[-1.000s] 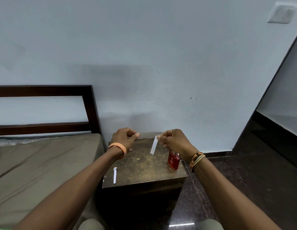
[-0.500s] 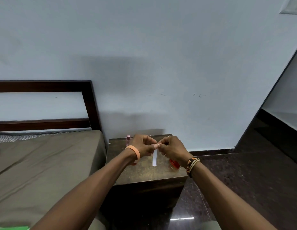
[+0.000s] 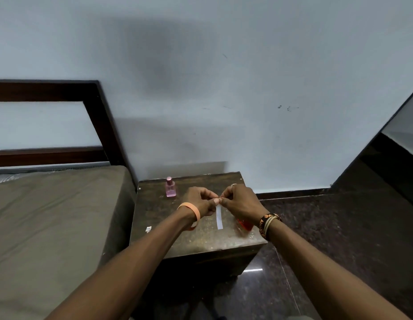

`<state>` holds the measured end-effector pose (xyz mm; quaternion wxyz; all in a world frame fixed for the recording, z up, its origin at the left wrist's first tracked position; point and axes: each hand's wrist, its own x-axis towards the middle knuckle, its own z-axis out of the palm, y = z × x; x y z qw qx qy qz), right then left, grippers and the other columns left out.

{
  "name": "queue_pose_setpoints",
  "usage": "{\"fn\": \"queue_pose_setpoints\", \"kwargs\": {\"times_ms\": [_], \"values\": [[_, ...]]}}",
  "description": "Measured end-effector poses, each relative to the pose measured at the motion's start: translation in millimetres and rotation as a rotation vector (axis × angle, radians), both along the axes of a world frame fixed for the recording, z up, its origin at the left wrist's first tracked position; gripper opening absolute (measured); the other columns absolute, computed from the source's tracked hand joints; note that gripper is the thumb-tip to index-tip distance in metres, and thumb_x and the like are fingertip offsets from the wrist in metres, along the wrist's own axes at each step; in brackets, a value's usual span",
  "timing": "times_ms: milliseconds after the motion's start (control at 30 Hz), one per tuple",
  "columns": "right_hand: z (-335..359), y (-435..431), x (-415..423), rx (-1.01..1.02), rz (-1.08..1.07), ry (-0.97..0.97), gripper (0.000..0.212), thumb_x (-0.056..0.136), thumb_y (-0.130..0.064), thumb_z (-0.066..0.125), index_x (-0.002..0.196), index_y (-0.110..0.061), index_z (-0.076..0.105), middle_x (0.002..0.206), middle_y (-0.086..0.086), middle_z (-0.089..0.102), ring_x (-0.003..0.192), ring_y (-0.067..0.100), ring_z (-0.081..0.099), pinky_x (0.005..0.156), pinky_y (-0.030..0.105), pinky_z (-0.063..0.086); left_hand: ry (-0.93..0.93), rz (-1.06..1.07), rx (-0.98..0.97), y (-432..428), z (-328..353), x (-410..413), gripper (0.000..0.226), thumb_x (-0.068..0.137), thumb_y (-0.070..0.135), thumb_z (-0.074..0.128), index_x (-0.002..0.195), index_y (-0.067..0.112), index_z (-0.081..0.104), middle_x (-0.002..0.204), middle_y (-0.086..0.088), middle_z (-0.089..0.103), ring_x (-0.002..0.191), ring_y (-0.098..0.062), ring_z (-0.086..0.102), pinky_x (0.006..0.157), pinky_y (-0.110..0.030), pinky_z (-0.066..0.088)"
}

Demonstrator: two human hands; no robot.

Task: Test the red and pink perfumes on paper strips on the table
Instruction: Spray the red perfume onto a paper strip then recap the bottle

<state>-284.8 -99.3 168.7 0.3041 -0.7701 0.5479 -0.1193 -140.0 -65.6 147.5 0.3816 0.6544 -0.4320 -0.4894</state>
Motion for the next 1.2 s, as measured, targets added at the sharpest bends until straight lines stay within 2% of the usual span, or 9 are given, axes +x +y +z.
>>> {"fn": "queue_pose_setpoints", "kwargs": {"times_ms": [100, 367, 600, 733, 833, 933, 967, 1100, 1200], "values": [[-16.7, -29.4, 0.9, -0.010, 0.025, 0.075, 0.011, 0.089, -0.031, 0.066, 0.081, -0.025, 0.069, 0.086, -0.005, 0.068, 0.084, 0.016, 0.065, 0.080, 0.042, 0.056, 0.013, 0.007, 0.027, -27.5, -18.9, -1.4, 0.004, 0.083, 0.006, 0.068, 0.084, 0.008, 0.065, 0.082, -0.015, 0.070, 0.071, -0.021, 0.066, 0.066, -0.030, 0.059], [-58.3, -103.4, 4.9, -0.001, 0.112, 0.186, 0.018, 0.090, -0.030, 0.065, 0.093, -0.015, 0.075, 0.091, 0.004, 0.073, 0.085, 0.021, 0.065, 0.077, 0.037, 0.053, -0.046, 0.023, 0.035, -94.3, -61.2, -4.3, 0.004, 0.084, 0.000, 0.066, 0.087, 0.002, 0.064, 0.068, -0.007, 0.063, 0.060, -0.015, 0.062, 0.055, -0.022, 0.056], [-90.9, -147.6, -1.0, 0.049, 0.152, 0.216, 0.016, 0.090, -0.022, 0.063, 0.088, -0.010, 0.073, 0.085, 0.006, 0.071, 0.079, 0.022, 0.062, 0.071, 0.037, 0.050, -0.167, -0.021, 0.001, -135.9, -102.9, -8.1, 0.013, 0.081, 0.002, 0.070, 0.075, 0.012, 0.064, 0.066, -0.005, 0.064, 0.058, -0.018, 0.062, 0.068, -0.038, 0.060], [-109.2, -166.2, -5.1, 0.059, 0.130, 0.221, 0.014, 0.089, -0.022, 0.065, 0.078, -0.014, 0.068, 0.073, 0.000, 0.062, 0.072, 0.018, 0.054, 0.062, 0.030, 0.039, -0.215, -0.005, -0.035, -153.9, -122.2, -14.8, 0.017, 0.078, 0.005, 0.071, 0.072, 0.019, 0.063, 0.068, 0.000, 0.063, 0.073, -0.027, 0.066, 0.073, -0.043, 0.059], [-122.5, -177.8, -8.1, 0.047, 0.105, 0.219, 0.014, 0.088, -0.021, 0.066, 0.078, -0.011, 0.069, 0.073, 0.002, 0.062, 0.071, 0.019, 0.054, 0.063, 0.031, 0.041, -0.242, -0.013, -0.057, -165.9, -135.1, -18.6, 0.013, 0.080, 0.007, 0.070, 0.077, 0.018, 0.064, 0.067, 0.006, 0.059, 0.073, -0.021, 0.064, 0.070, -0.033, 0.057], [-135.8, -187.4, -8.8, 0.058, 0.073, 0.197, 0.011, 0.088, -0.022, 0.067, 0.077, -0.020, 0.066, 0.076, 0.000, 0.063, 0.074, 0.019, 0.057, 0.066, 0.028, 0.040, -0.290, -0.036, -0.104, -174.9, -145.0, -19.1, 0.007, 0.083, 0.008, 0.067, 0.087, 0.013, 0.066, 0.070, 0.009, 0.057, 0.065, -0.003, 0.055, 0.058, -0.009, 0.042], [-140.3, -190.1, -8.5, 0.060, 0.061, 0.190, 0.011, 0.088, -0.023, 0.067, 0.077, -0.021, 0.067, 0.076, 0.000, 0.063, 0.074, 0.019, 0.057, 0.066, 0.027, 0.039, -0.314, -0.043, -0.114, -178.3, -148.8, -19.3, 0.007, 0.083, 0.008, 0.067, 0.087, 0.013, 0.066, 0.070, 0.010, 0.057, 0.062, 0.000, 0.051, 0.054, -0.006, 0.038], [-156.6, -197.3, -6.2, 0.049, 0.036, 0.188, 0.012, 0.089, -0.026, 0.066, 0.086, -0.016, 0.072, 0.080, 0.000, 0.064, 0.078, 0.020, 0.059, 0.066, 0.027, 0.039, -0.391, -0.042, -0.121, -189.2, -166.4, -19.0, 0.011, 0.080, 0.011, 0.067, 0.082, 0.022, 0.063, 0.076, 0.005, 0.064, 0.070, -0.012, 0.059, 0.066, -0.026, 0.051], [-165.7, -200.5, -4.6, 0.047, 0.040, 0.185, 0.013, 0.090, -0.027, 0.066, 0.089, -0.017, 0.073, 0.084, 0.002, 0.066, 0.081, 0.021, 0.060, 0.068, 0.027, 0.040, -0.425, -0.034, -0.113, -191.5, -174.9, -18.1, 0.012, 0.080, 0.012, 0.067, 0.082, 0.023, 0.062, 0.076, 0.004, 0.065, 0.074, -0.015, 0.062, 0.069, -0.031, 0.054]]}}
